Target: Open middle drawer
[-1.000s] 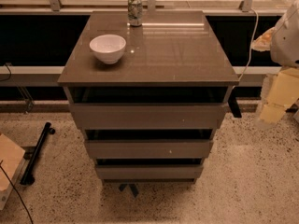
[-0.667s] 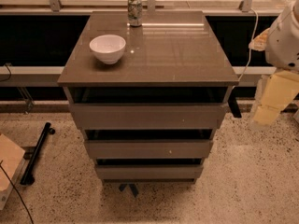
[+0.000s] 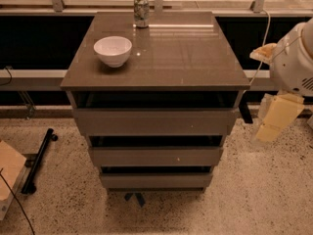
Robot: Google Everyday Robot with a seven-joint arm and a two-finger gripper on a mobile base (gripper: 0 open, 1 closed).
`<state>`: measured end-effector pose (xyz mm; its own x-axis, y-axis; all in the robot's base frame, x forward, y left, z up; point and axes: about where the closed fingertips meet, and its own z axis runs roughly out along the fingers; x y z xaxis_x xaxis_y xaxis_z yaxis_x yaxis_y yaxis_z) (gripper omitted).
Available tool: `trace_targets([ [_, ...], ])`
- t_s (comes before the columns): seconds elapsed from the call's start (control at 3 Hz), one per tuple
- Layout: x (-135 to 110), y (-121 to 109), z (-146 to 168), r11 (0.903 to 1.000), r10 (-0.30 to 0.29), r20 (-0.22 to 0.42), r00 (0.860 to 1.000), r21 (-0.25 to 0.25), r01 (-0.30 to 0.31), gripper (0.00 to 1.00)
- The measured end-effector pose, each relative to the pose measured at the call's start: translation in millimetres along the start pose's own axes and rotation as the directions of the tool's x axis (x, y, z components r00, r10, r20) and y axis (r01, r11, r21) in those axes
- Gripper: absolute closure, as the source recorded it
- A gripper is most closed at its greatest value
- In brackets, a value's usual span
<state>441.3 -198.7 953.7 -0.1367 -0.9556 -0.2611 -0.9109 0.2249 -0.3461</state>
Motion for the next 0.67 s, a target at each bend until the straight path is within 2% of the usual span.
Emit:
trace_targets([
  [0.33, 13.1, 0.0, 25.4, 0.9993, 0.005, 0.088, 0.996, -0.039, -0.002, 0.0],
  [0.67, 28.5, 6.6, 62.9, 0.9967, 0.005, 0.173, 0.985, -0.081, 0.009, 0.0],
])
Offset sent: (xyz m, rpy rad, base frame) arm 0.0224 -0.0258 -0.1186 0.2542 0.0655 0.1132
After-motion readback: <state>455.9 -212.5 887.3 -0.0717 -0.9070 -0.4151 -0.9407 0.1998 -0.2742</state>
